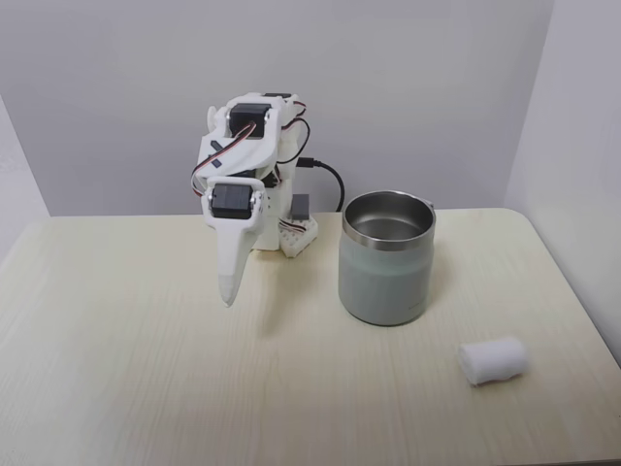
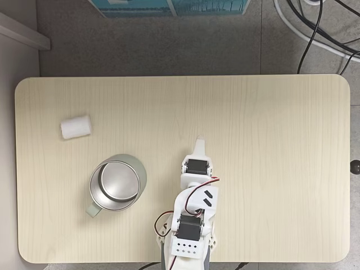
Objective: Grasp a dressing and put it in the cup.
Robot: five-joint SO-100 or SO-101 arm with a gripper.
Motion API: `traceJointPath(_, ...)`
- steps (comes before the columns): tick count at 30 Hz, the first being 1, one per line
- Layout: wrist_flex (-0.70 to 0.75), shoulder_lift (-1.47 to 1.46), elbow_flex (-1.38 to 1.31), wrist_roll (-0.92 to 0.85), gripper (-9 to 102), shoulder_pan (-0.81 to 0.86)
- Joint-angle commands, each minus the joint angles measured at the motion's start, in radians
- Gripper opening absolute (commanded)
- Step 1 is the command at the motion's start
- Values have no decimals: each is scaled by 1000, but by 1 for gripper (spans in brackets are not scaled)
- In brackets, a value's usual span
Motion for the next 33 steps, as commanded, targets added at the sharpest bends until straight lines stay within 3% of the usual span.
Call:
traceJointPath(1, -3, -8, 6, 9, 0, -12)
traceJointPath(17, 14, -8, 29, 31, 0, -8)
traceJointPath(22, 143, -8, 206, 61, 0, -17)
traceJointPath(27, 169, -3, 387, 2, 0, -86)
traceJointPath(33, 273, 242, 764, 0, 0, -235)
